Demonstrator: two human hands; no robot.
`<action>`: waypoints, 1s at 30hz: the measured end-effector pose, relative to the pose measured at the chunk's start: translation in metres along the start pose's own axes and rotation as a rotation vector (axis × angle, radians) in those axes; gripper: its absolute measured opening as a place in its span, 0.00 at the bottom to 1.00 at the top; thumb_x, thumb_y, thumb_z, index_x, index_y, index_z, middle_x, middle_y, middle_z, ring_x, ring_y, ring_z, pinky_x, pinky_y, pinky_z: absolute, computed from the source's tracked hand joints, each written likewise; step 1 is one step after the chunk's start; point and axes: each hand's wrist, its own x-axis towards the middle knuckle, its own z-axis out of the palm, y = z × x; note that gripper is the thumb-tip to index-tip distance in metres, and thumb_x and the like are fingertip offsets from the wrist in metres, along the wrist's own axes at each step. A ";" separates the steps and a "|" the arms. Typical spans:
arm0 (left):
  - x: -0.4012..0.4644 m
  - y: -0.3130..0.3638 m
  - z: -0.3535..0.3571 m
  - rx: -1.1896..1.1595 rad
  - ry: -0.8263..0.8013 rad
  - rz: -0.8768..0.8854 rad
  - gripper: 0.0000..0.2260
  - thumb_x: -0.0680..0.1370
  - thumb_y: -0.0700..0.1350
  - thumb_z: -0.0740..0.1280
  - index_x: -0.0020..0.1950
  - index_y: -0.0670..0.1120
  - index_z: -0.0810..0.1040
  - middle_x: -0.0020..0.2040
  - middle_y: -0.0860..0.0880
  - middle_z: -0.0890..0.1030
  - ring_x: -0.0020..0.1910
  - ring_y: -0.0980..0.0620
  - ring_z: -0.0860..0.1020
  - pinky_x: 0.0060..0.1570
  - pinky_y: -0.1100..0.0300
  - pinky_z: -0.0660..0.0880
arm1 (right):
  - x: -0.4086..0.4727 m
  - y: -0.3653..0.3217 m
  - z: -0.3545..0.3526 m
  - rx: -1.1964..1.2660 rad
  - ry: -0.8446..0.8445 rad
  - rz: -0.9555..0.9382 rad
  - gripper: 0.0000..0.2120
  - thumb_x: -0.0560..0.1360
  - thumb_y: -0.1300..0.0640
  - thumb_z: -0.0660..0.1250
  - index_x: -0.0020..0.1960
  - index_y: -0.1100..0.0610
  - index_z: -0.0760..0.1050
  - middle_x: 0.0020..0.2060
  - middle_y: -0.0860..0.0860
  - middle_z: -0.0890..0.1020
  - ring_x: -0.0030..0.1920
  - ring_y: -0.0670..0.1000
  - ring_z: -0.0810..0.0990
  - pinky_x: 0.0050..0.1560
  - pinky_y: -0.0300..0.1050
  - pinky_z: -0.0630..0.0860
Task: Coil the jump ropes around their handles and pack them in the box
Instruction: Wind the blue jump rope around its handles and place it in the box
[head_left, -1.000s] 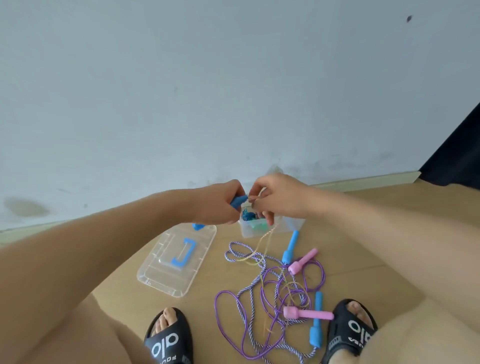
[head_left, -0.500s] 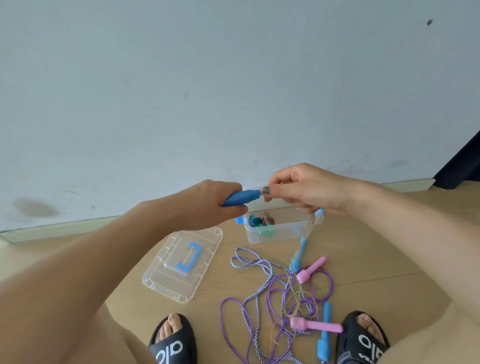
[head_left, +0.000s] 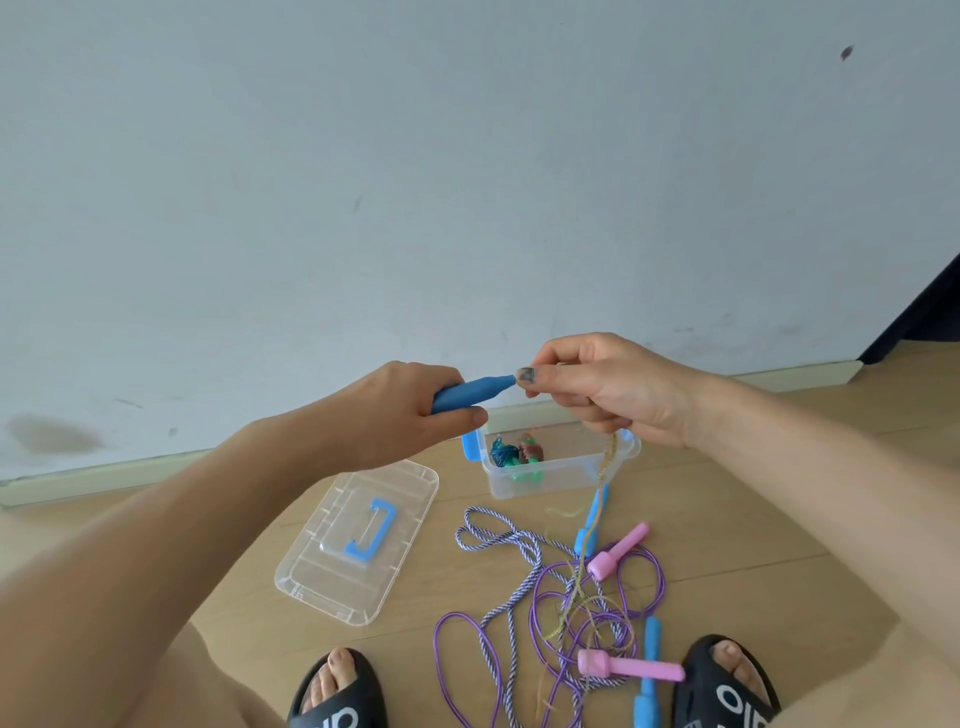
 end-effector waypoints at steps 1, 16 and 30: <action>0.000 0.000 0.000 -0.003 0.004 0.000 0.15 0.79 0.58 0.63 0.38 0.51 0.70 0.31 0.54 0.71 0.29 0.56 0.68 0.32 0.63 0.65 | 0.000 0.000 0.001 -0.004 0.006 -0.005 0.09 0.78 0.52 0.69 0.45 0.57 0.77 0.27 0.48 0.63 0.26 0.47 0.56 0.25 0.40 0.54; 0.001 0.003 -0.005 -0.605 -0.131 -0.204 0.13 0.80 0.49 0.66 0.39 0.45 0.67 0.29 0.51 0.67 0.27 0.52 0.63 0.26 0.62 0.63 | -0.006 -0.001 0.025 -0.836 0.362 -0.312 0.13 0.83 0.49 0.57 0.44 0.56 0.68 0.26 0.53 0.70 0.29 0.55 0.68 0.30 0.49 0.63; 0.013 0.016 0.035 0.210 -0.005 -0.161 0.14 0.78 0.55 0.63 0.44 0.44 0.69 0.39 0.47 0.75 0.38 0.46 0.74 0.36 0.54 0.70 | -0.011 -0.007 0.059 -1.314 0.182 -0.364 0.09 0.79 0.57 0.57 0.40 0.52 0.69 0.29 0.48 0.68 0.34 0.55 0.72 0.28 0.45 0.56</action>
